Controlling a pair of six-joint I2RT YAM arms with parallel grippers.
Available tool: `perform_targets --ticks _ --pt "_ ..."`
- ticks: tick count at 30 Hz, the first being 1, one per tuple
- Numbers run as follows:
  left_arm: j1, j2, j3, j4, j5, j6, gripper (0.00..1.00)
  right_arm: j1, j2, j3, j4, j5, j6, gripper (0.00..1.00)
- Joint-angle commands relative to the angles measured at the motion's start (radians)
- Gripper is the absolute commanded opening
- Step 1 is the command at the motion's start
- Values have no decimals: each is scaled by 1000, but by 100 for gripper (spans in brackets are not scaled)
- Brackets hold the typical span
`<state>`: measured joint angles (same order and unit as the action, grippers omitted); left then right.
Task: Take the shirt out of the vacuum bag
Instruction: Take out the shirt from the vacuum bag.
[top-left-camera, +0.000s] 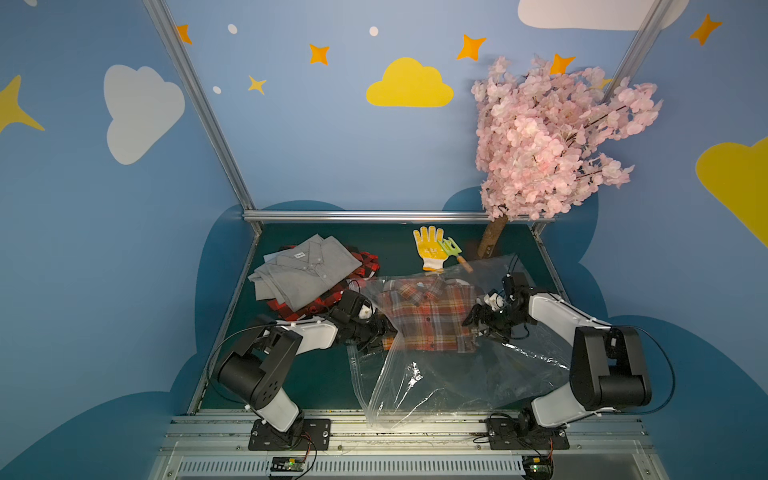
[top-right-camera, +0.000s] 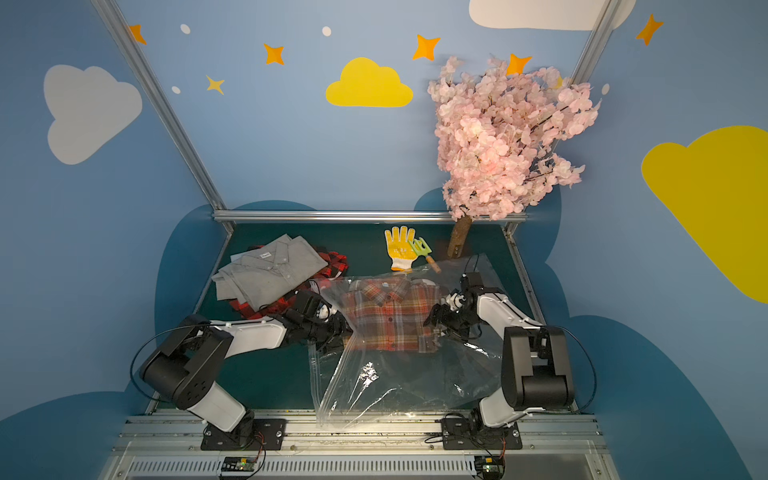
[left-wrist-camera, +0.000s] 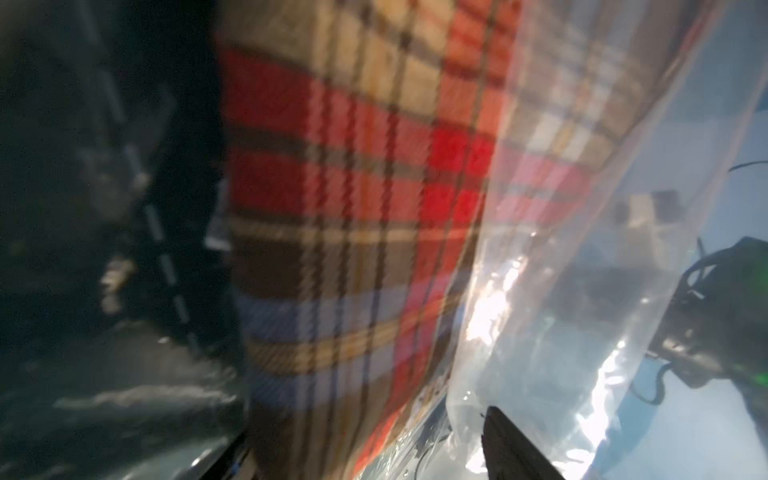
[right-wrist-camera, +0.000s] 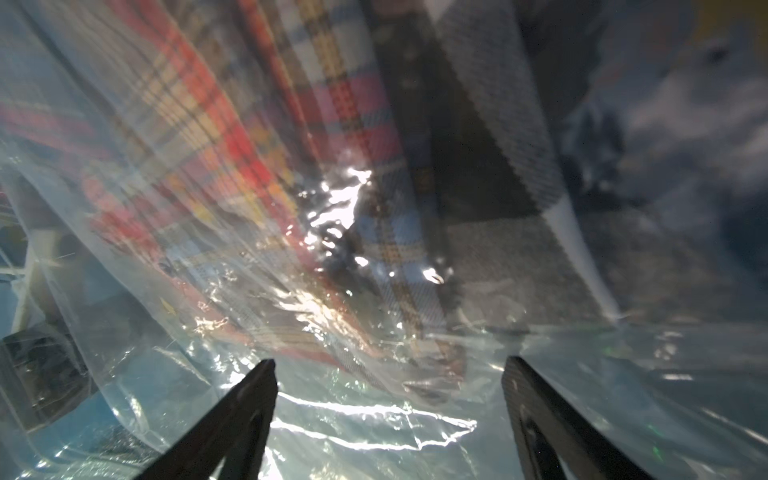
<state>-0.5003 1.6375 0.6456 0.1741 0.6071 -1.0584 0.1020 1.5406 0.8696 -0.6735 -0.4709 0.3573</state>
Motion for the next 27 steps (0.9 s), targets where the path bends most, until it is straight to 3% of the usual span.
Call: perform_targets --ticks 1,9,18,23,27 --pt "-12 56 -8 110 -71 -71 78 5 1 -25 14 7 3 87" --pt "-21 33 -2 140 -79 -79 65 5 4 -45 34 5 7 87" --pt "-23 -31 6 140 -53 -72 41 5 10 -48 41 1 7 86" --pt "-25 -43 31 127 -23 -67 19 5 16 -50 45 0 11 86" --pt "-24 -64 47 85 -15 -42 9 6 18 -52 49 2 11 86"
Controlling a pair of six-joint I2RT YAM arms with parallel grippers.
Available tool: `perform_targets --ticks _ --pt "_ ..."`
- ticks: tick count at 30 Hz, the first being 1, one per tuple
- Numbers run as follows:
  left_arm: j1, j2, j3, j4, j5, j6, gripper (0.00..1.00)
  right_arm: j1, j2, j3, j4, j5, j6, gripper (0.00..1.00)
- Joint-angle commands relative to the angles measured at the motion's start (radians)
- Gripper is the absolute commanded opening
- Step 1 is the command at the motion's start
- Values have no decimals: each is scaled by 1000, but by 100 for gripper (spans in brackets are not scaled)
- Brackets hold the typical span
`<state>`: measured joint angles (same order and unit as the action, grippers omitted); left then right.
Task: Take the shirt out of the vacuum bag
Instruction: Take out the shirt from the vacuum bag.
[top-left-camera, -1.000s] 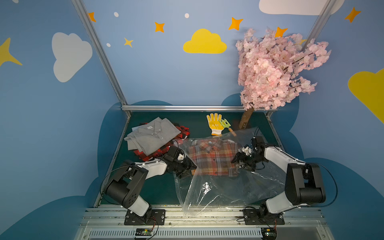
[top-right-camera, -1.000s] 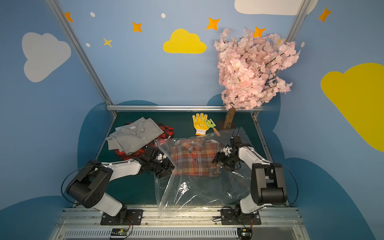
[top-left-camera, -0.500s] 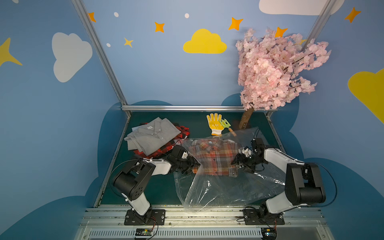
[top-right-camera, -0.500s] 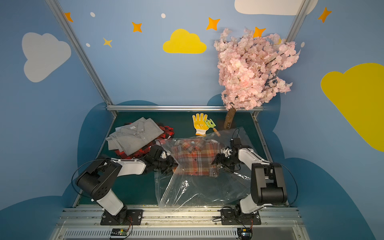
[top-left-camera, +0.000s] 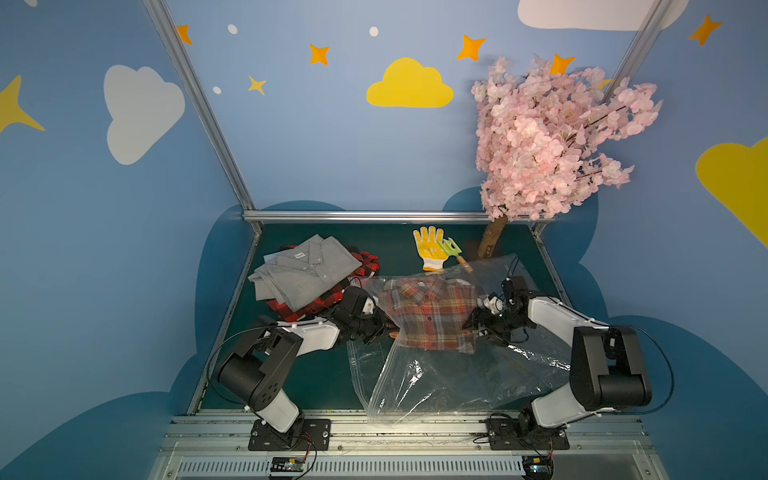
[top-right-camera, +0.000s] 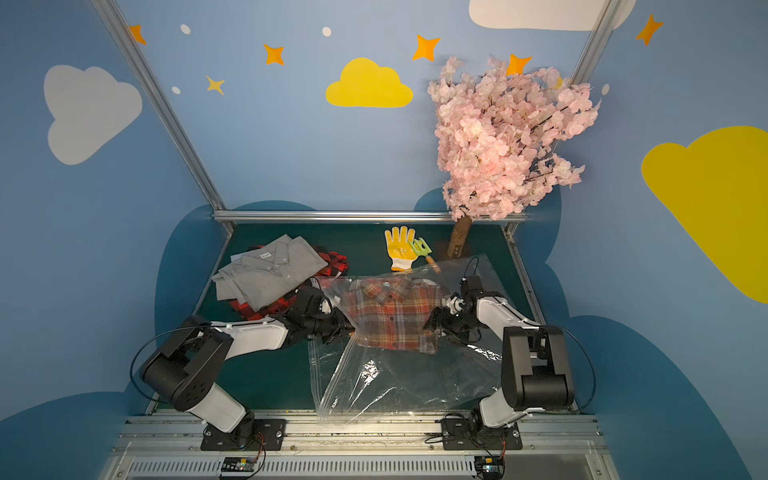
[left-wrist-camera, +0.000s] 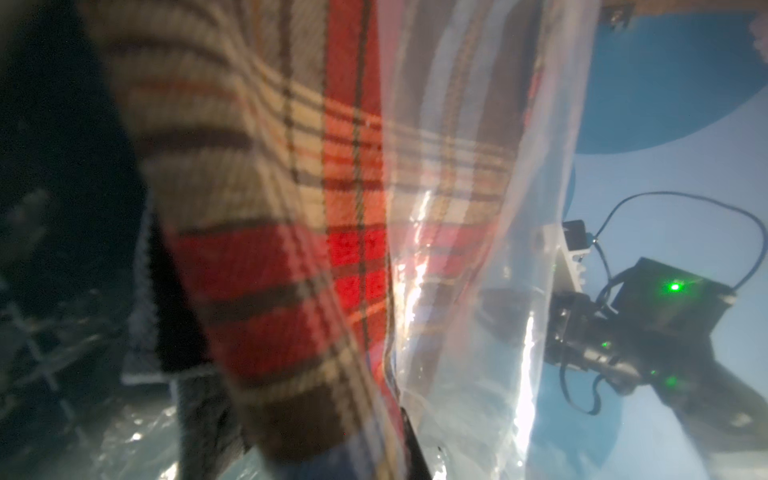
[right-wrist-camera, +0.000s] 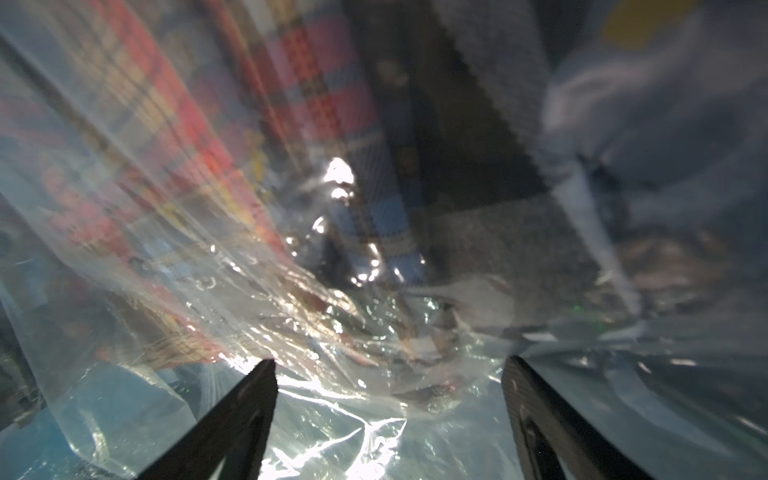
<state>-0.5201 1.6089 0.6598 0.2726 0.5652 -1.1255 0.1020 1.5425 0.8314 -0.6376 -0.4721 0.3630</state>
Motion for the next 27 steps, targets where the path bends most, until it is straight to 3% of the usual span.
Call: perform_targets --ticks 1,15,27 --pt "-4 -43 34 -19 31 30 8 4 17 -14 12 6 5 86" --pt "8 -216 67 -227 69 126 5 -5 38 -8 16 29 18 87" --pt "59 -352 54 -362 80 177 5 -83 -3 -30 60 55 99 89"
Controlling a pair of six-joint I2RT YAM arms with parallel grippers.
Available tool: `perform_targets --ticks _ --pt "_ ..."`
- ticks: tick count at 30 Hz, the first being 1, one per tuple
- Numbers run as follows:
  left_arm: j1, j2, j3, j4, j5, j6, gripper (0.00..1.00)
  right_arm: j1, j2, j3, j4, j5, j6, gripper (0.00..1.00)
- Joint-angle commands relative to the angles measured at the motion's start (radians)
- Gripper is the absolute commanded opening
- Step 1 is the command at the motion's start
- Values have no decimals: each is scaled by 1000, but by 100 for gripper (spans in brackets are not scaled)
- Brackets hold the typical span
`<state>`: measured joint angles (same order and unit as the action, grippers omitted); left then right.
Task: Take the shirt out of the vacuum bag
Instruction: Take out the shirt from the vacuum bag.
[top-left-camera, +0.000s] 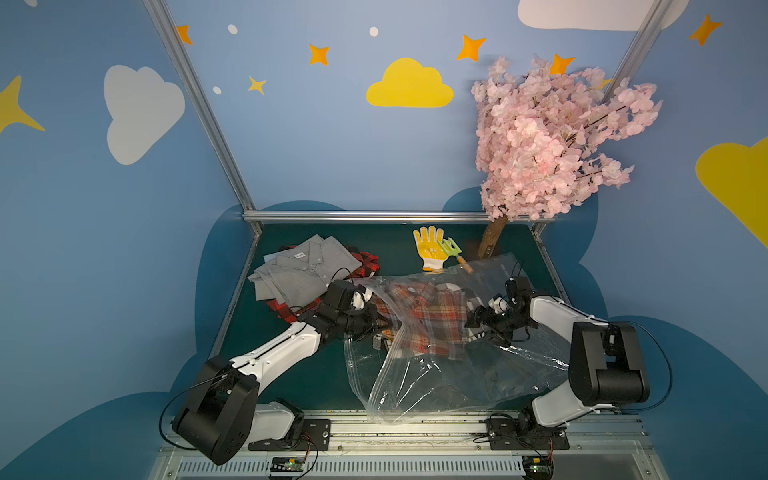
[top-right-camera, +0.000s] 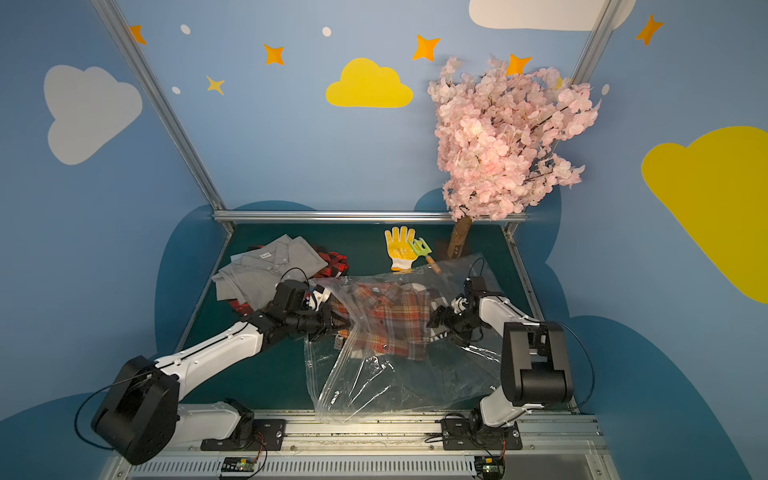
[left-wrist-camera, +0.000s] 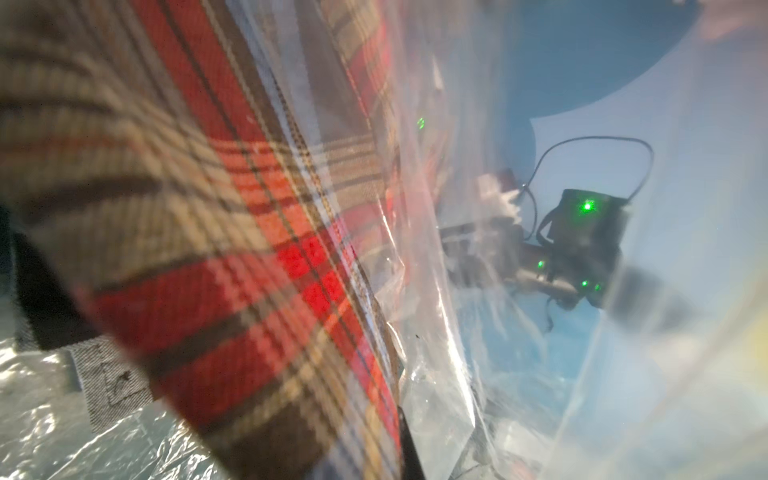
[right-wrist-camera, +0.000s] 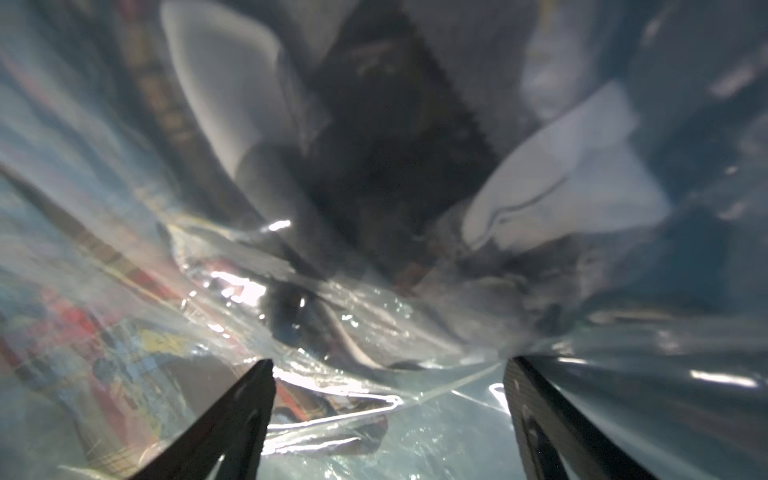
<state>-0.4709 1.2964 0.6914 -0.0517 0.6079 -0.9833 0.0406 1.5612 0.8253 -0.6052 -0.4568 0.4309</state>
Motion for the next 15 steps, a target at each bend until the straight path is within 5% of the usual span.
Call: perform_targets --ticks 1,12,15 --pt "12 -52 31 -55 41 42 5 -31 -23 -28 32 37 36 88" --pt "62 -99 -12 -98 44 70 5 -49 31 -1 23 49 13 87" --pt "70 -90 -28 -81 51 66 5 -45 -55 -11 12 82 15 84"
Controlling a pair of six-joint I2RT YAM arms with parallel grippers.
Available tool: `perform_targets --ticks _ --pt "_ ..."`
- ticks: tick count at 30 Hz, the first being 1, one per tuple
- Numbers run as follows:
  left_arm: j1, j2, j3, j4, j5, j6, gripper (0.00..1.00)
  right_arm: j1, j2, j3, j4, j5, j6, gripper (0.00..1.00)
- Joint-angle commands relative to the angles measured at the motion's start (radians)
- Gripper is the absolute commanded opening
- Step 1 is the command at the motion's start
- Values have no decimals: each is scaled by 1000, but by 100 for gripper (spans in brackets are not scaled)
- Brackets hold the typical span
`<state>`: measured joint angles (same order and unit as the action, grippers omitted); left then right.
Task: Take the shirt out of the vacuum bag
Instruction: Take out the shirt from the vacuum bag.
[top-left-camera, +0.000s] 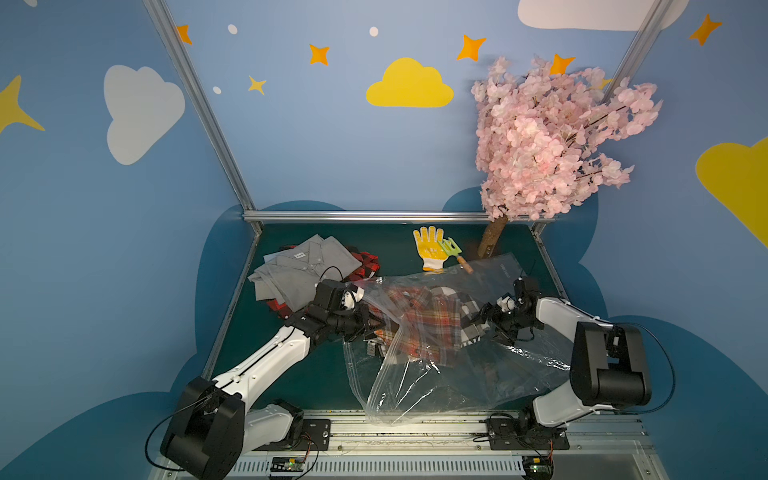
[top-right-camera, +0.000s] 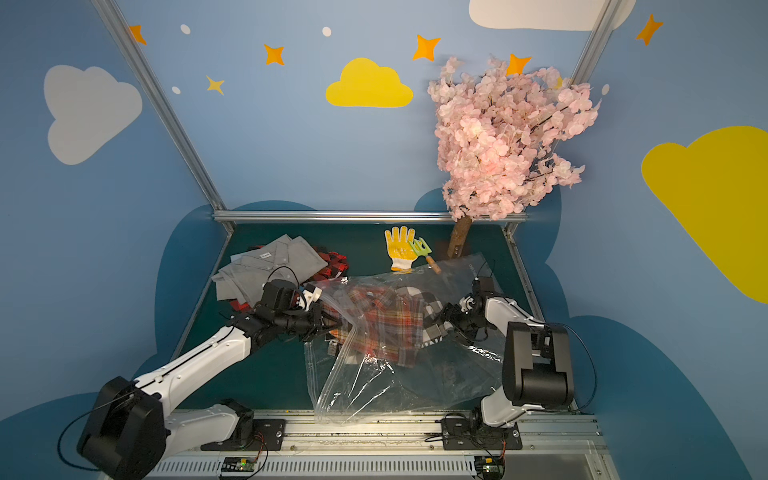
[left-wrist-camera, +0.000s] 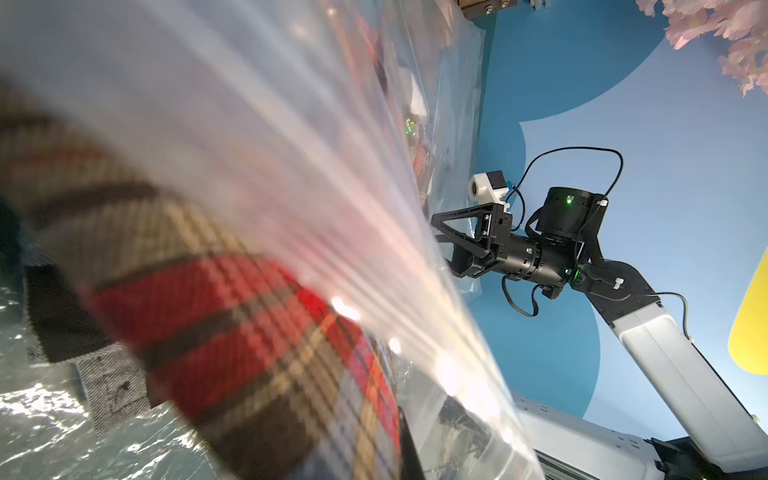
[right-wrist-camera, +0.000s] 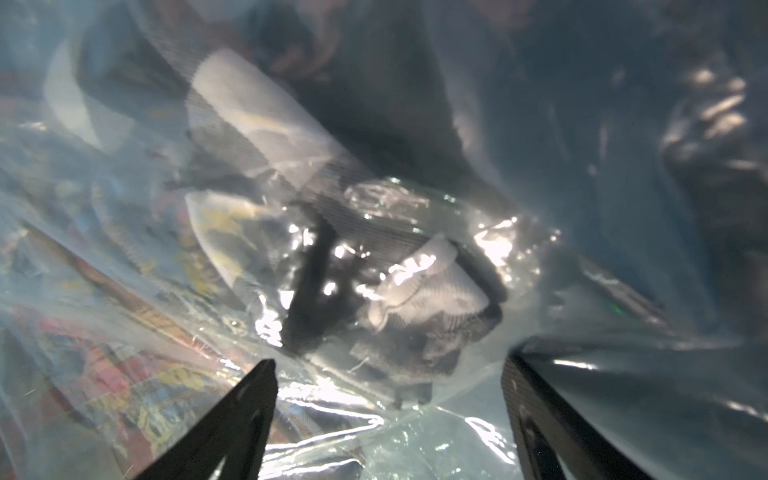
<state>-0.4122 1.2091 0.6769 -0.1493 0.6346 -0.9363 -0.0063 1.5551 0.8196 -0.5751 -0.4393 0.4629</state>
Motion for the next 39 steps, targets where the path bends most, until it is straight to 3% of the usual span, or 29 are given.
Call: perform_targets --ticks 1,3,4,6,10,13,19,24,39 --pt "12 1 -17 19 27 19 5 2 -99 -11 -4 54 -13 81" --pt "16 1 -23 23 24 19 5 6 -172 -4 20 3 -7 69" --pt "18 2 -26 28 24 19 5 11 -194 10 28 -28 -1 58" --pt "18 6 -33 38 25 16 5 35 -201 41 22 -62 9 47" --pt "23 16 -44 62 30 9 5 82 -127 86 -11 -73 14 20" --pt "24 25 -45 74 36 5 4 119 -50 80 13 -71 29 8" --pt "35 29 -46 77 48 5 4 172 101 75 28 16 59 0" --pt "55 -2 -42 40 56 18 4 184 154 83 27 118 83 0" --pt "208 -249 159 -443 47 187 4 190 194 132 3 136 108 0"
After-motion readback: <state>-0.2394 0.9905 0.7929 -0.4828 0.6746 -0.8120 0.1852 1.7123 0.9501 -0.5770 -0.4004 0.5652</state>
